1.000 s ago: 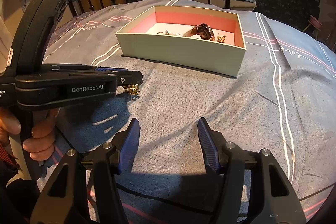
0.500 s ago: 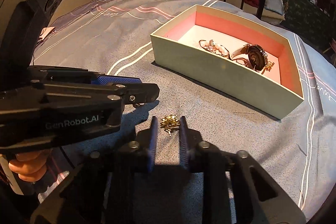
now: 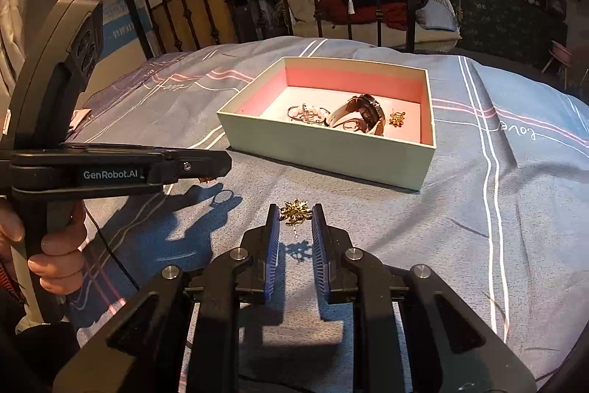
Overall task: Organize jewelry
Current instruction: 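Carry the gold ring and flower brooch into the box and open both grippers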
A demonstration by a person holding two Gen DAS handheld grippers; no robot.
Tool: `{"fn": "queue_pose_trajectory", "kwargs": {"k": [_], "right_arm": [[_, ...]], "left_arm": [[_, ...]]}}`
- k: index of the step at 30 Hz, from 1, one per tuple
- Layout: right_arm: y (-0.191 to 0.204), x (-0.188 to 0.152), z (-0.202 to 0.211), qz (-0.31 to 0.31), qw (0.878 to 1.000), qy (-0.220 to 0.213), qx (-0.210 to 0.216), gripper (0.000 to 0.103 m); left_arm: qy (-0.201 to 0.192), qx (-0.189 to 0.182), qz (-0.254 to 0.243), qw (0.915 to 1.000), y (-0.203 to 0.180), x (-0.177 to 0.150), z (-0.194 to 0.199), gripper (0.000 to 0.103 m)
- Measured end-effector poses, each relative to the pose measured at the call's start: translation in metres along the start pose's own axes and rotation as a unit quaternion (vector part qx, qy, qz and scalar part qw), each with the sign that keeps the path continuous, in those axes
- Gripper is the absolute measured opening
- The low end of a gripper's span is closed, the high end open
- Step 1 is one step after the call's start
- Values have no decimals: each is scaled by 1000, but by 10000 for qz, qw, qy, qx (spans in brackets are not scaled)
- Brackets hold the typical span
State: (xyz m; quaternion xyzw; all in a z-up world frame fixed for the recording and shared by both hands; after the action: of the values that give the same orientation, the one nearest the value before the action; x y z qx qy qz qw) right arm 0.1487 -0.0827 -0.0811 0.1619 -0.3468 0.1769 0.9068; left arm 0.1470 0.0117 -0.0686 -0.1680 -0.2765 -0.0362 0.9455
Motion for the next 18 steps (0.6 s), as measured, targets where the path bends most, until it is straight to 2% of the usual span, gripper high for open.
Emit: {"fn": "queue_pose_trajectory", "kwargs": {"k": [5,9,13,18], "right_arm": [[-5,9,1,24,10000,-47,-47,19],[-11,30,0,89,9997,-149,-154,19],[-26,63,-4,40,9990,-249,-356,19],[-46,97,-20,-119,9979,-196,-606,19]], "left_arm": [[-107,-5,-148,9998,-12,12,2,24],[-203,82,-349,9992,-24,28,-1,24],[-431,332,-464,9974,-36,62,-6,24],[-472,718,-549,9948,-43,95,-24,24]]}}
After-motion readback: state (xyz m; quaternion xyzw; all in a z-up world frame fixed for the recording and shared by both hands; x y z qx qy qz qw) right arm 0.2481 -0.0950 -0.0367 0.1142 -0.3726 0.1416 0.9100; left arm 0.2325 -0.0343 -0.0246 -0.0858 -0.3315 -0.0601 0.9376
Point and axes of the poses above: each gripper's, at about its wrist camera, not at the fingertips, and z roughly against the way its jaws point, y to its left, x to its top, the point moved 4 cm from there along -z, roughly the way its jaws point, and after that the axes turned 3 degrees about y, right-handed, at the moved point
